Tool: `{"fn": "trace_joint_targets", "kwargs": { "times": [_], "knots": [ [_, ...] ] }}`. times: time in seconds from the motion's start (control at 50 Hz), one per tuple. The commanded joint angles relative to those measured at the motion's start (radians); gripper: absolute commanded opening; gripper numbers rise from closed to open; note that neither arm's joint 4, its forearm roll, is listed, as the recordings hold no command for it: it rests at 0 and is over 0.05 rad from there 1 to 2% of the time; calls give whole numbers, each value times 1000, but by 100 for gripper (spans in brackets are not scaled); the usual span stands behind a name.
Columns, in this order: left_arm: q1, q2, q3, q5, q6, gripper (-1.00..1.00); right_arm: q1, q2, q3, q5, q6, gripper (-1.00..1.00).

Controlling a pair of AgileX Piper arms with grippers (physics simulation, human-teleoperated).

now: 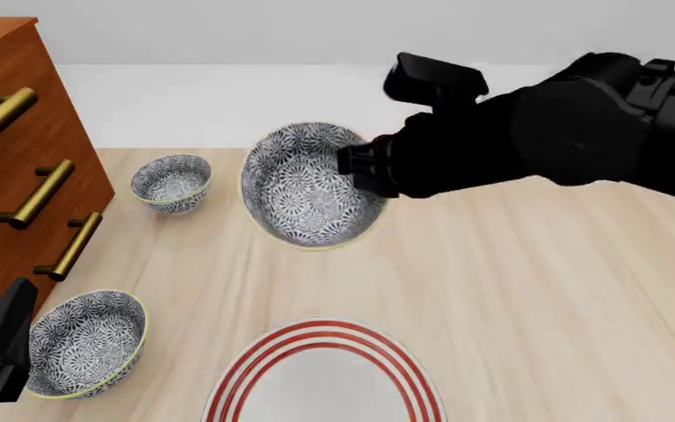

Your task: Pick up the bowl and put it in the middle on the plate.

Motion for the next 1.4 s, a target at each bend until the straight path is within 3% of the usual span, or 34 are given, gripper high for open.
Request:
{"fn": "trace_joint_targets", "kwargs": {
  "times": [0.02, 0.3, 0.46, 0.66, 1.08, 1.4],
  "knots": [
    [0, 0, 0, 0, 0, 100, -3, -111, 167, -27, 6, -100],
    [0, 0, 0, 0, 0, 100, 73, -86, 387, -148, 92, -100],
    [0, 0, 0, 0, 0, 100, 88, -95, 412, -163, 93, -100],
    [0, 0, 0, 0, 0, 100, 137, -40, 494, -243, 147, -100],
    [0, 0, 0, 0, 0, 100, 186, 13, 550, -301, 176, -100],
    [0, 0, 0, 0, 0, 100, 235, 58, 586, -367, 229, -100]
  ]
}}
